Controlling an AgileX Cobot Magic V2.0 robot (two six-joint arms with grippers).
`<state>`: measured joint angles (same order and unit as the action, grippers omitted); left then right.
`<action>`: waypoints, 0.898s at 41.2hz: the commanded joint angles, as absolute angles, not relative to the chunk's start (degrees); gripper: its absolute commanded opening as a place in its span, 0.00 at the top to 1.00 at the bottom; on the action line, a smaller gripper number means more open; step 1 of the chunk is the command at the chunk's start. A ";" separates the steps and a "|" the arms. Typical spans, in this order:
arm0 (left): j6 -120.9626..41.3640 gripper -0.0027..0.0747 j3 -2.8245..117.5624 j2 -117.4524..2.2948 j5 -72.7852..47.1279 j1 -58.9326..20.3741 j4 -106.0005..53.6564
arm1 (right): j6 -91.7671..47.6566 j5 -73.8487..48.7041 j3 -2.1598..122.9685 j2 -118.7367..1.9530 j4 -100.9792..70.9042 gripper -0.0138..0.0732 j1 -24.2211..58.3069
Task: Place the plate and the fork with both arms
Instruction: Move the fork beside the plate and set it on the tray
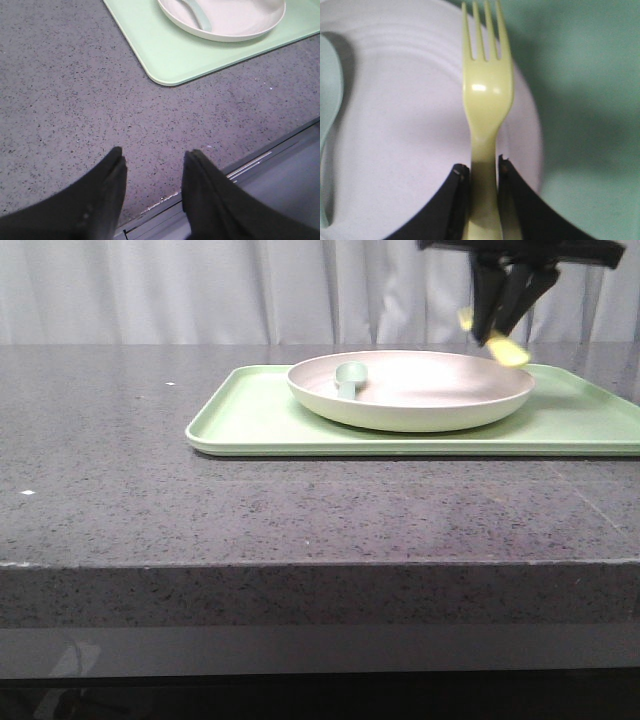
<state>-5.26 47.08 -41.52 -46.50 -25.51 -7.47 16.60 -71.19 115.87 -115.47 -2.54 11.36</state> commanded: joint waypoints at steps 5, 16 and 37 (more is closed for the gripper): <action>-5.25 0.60 48.53 -41.35 -43.02 -25.43 -8.20 | 13.27 -76.94 116.51 -110.72 -2.27 0.78 6.78; -5.25 0.60 48.53 -41.35 -43.02 -25.43 -8.20 | 8.17 -76.37 109.53 -110.72 -4.62 0.77 0.95; -5.25 0.60 48.53 -41.35 -43.02 -25.43 -8.20 | 4.43 -74.21 106.63 -114.11 -10.50 0.77 -0.10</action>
<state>-5.26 47.08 -41.52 -46.50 -25.51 -7.47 5.38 -71.03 105.44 -116.72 -9.71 0.14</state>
